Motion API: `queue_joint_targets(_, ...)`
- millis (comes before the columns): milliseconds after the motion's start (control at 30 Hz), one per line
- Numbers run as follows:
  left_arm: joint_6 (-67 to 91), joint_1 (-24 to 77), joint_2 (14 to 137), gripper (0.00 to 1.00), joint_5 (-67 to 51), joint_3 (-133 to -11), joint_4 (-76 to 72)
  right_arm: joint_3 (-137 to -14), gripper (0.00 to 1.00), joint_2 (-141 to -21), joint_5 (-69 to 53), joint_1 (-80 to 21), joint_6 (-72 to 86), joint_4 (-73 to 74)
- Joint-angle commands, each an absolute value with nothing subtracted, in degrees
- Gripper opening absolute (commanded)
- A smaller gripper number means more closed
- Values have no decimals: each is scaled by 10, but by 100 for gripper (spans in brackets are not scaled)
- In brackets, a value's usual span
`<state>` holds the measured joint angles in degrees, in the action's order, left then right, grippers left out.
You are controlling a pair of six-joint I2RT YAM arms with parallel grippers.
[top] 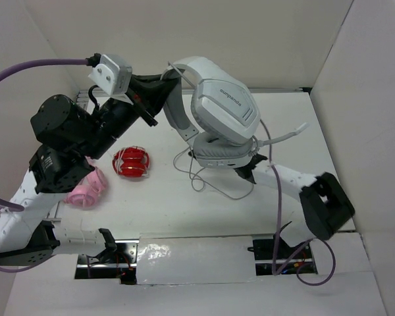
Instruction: Wrap the headphones
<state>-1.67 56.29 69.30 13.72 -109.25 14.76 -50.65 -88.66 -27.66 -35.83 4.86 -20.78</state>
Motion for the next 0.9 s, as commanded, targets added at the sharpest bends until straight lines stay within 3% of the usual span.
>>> queue_joint_targets(0,-5,564,675,0,154,-1109,91,-464,49,-741,-2,-324,184,-324)
queue_joint_targets(33,-4,564,669,0,154,-1107,91,-487,84,-724,12,-309,210,-300)
queue_joint_targets(67,-5,565,664,0,155,-1099,88,-513,94,-712,24,-277,261,-201)
queue_joint_targets(167,-13,565,658,0,167,-1091,78,-685,94,-742,3,-225,230,-5)
queue_joint_targets(200,-19,565,658,0,177,-1089,73,-729,87,-752,4,-218,224,36)
queue_joint_targets(233,-31,565,661,0,194,-1086,70,-787,68,-759,4,-209,215,78)
queue_joint_targets(267,-36,565,663,0,205,-1085,62,-794,63,-760,13,-195,218,76)
queue_joint_targets(367,-50,565,666,0,231,-1073,53,-767,63,-710,10,-140,289,5)
queue_joint_targets(467,-51,565,660,0,236,-1053,45,-735,74,-659,-96,-82,319,-77)
queue_joint_targets(600,-54,565,661,0,249,-1045,40,-820,100,-650,-110,-70,298,-22)
queue_joint_targets(733,-54,565,664,0,286,-1015,24,-826,100,-642,-143,-61,295,-9)
queue_joint_targets(833,-63,565,676,0,308,-1028,16,-722,100,-585,-87,-92,270,-9)
queue_joint_targets(867,-61,565,686,0,307,-1054,23,-628,100,-564,-58,-109,261,-25)
